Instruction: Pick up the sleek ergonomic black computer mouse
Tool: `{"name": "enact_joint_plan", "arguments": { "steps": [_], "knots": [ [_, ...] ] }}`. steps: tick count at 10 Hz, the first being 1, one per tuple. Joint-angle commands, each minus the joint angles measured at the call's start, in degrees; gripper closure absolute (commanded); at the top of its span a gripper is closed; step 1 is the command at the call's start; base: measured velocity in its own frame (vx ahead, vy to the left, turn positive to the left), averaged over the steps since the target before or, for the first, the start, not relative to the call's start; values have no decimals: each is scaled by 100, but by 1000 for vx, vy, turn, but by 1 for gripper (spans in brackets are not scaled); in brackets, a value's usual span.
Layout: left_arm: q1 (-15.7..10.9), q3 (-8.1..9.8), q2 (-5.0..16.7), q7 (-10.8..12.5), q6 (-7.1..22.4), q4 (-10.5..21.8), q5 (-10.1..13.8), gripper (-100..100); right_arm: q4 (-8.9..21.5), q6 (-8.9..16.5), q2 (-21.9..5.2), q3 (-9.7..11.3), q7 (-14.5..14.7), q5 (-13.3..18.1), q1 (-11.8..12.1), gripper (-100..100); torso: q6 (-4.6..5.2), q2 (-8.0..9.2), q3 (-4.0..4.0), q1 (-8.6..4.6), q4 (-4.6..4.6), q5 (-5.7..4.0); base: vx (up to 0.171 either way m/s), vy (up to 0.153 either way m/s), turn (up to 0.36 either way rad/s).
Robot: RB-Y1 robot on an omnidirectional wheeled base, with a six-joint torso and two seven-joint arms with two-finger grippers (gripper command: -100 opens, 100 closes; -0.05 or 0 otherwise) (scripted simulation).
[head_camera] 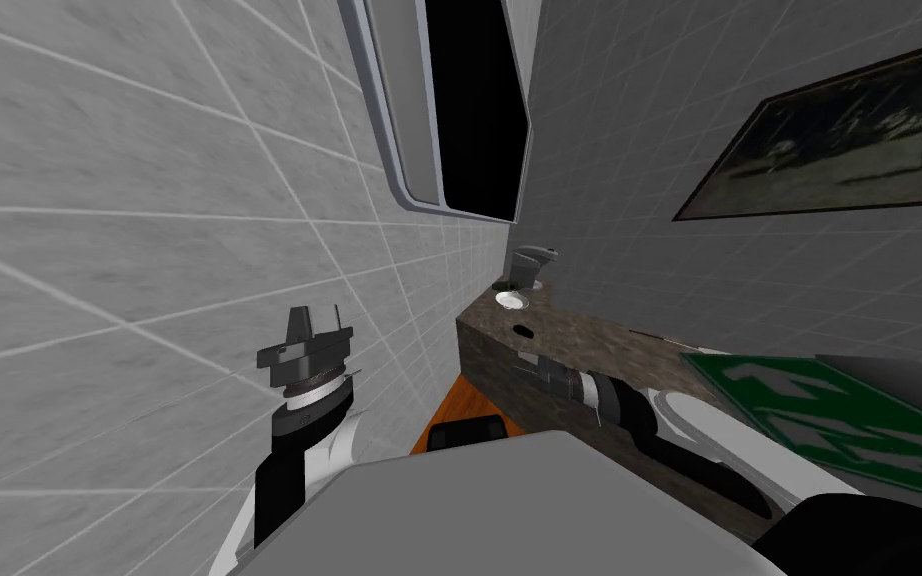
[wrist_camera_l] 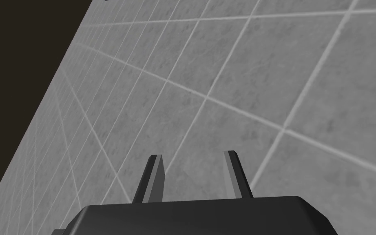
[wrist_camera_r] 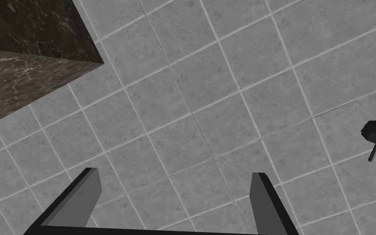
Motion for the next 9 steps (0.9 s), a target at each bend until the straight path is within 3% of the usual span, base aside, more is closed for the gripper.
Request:
{"name": "enact_joint_plan", "arguments": {
  "steps": [1,2,4,7,9],
  "knots": [
    [0,0,0,0,0,0,0,0,29,-80,-102,-81,-134,286,57,-100,0,0,0,0,0,0,-9,3,205],
    [1,0,0,0,0,0,0,0,59,-187,-306,-214,-363,450,162,-100,3,0,0,-1,0,0,-7,5,380],
    [1,1,0,0,0,0,0,0,59,-187,-306,-214,-370,694,162,-100,6,-3,-2,-4,0,-1,-2,-6,66],
    [1,1,0,0,0,0,0,0,113,-391,-691,-506,-824,1280,353,-100,6,-7,-4,-5,-1,-1,4,-3,274],
    [1,1,0,0,0,0,0,0,113,-391,-691,-506,-824,1461,353,-100,6,-9,-5,-9,-2,-3,7,-13,73]
  ]
}}
